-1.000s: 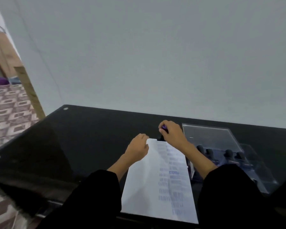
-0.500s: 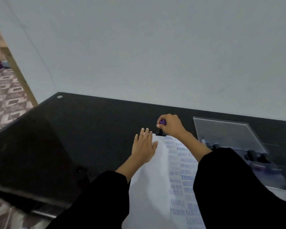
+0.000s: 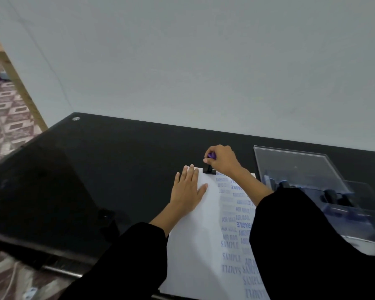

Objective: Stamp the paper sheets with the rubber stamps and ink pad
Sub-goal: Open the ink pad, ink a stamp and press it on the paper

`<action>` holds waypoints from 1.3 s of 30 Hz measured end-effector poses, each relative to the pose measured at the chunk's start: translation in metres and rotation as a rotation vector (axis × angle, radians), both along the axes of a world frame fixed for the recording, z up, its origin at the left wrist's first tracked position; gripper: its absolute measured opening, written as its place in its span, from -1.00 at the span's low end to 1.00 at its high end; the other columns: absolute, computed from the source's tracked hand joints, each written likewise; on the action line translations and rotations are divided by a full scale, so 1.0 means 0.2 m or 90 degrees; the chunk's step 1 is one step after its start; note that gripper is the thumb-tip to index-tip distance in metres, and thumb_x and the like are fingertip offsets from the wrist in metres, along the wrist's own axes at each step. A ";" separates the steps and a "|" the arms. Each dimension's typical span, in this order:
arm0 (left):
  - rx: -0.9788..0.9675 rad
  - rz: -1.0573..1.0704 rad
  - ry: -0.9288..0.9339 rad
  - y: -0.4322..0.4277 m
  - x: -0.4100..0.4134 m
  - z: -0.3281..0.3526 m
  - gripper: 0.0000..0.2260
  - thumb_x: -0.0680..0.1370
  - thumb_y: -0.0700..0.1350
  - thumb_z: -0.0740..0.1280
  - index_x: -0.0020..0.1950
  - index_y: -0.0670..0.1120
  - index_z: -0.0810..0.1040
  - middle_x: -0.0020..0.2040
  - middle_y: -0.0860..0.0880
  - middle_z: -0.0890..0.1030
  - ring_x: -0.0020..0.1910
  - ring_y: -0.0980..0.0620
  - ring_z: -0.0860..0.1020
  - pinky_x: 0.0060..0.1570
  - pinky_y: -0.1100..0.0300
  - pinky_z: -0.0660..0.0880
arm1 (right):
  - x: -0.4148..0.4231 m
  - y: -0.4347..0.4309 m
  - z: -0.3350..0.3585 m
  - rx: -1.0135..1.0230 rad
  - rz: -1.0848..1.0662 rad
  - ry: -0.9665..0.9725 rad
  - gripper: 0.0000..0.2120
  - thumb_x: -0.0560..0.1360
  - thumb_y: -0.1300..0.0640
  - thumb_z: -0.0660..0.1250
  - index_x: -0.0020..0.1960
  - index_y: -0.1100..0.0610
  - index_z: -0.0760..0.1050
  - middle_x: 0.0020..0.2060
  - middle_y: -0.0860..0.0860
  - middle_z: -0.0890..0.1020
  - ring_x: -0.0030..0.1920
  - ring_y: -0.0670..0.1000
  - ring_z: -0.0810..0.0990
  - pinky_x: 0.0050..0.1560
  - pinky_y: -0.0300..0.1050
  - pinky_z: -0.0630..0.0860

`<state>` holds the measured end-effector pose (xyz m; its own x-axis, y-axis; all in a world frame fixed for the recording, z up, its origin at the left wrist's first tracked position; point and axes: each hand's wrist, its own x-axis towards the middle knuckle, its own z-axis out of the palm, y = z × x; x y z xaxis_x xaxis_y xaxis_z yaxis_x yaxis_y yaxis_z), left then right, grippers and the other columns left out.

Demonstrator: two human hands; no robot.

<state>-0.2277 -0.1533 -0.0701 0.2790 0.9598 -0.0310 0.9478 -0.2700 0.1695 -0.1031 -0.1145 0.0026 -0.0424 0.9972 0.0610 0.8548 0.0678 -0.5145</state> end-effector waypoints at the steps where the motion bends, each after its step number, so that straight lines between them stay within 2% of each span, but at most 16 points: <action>1: 0.000 -0.001 0.003 0.00 0.00 0.00 -0.44 0.63 0.15 -0.09 0.54 -0.11 -0.11 0.56 -0.07 -0.10 0.54 -0.04 -0.14 0.49 0.03 -0.14 | 0.00 0.00 0.00 0.000 -0.003 0.002 -0.83 0.51 0.17 0.33 0.07 0.21 0.55 0.05 0.15 0.60 0.02 0.07 0.56 0.02 -0.22 0.43; 16: 0.024 -0.003 -0.007 0.00 0.00 -0.01 -0.45 0.63 0.13 -0.08 0.54 -0.11 -0.08 0.56 -0.07 -0.07 0.54 -0.04 -0.12 0.49 0.02 -0.13 | -0.02 0.00 -0.04 0.027 0.004 -0.021 -0.79 0.51 0.14 0.34 0.10 0.21 0.54 0.05 0.14 0.60 0.05 0.07 0.56 0.07 -0.18 0.45; 21: 0.030 -0.004 -0.014 0.00 0.00 -0.02 -0.46 0.63 0.12 -0.08 0.54 -0.11 -0.06 0.56 -0.07 -0.05 0.54 -0.05 -0.11 0.49 0.01 -0.13 | -0.04 -0.04 -0.09 0.057 -0.008 -0.046 -0.81 0.53 0.13 0.31 0.09 0.19 0.53 -0.02 0.14 0.62 -0.04 0.05 0.58 -0.07 -0.28 0.38; 26: 0.033 -0.003 -0.024 0.00 0.00 -0.03 -0.46 0.63 0.13 -0.08 0.54 -0.11 -0.05 0.56 -0.07 -0.05 0.54 -0.05 -0.10 0.49 0.02 -0.14 | -0.04 -0.05 -0.10 0.065 -0.018 -0.048 -0.81 0.54 0.13 0.29 0.09 0.19 0.51 -0.03 0.14 0.61 -0.06 0.05 0.58 -0.10 -0.27 0.38; 33: 0.036 0.002 -0.030 0.01 0.00 -0.04 -0.45 0.63 0.15 -0.09 0.54 -0.10 -0.04 0.56 -0.07 -0.04 0.54 -0.05 -0.10 0.48 0.02 -0.15 | -0.06 -0.06 -0.14 0.080 -0.028 -0.070 -0.73 0.57 0.12 0.24 0.24 0.17 0.44 0.15 0.13 0.52 0.10 0.06 0.53 0.05 -0.28 0.39; 39: 0.037 0.005 -0.031 0.01 0.00 -0.04 -0.44 0.63 0.16 -0.09 0.54 -0.10 -0.06 0.56 -0.06 -0.06 0.54 -0.04 -0.12 0.48 0.03 -0.16 | -0.06 -0.05 -0.15 0.075 -0.032 -0.049 -0.73 0.56 0.14 0.24 0.24 0.17 0.44 0.17 0.14 0.51 0.10 0.06 0.52 0.03 -0.32 0.35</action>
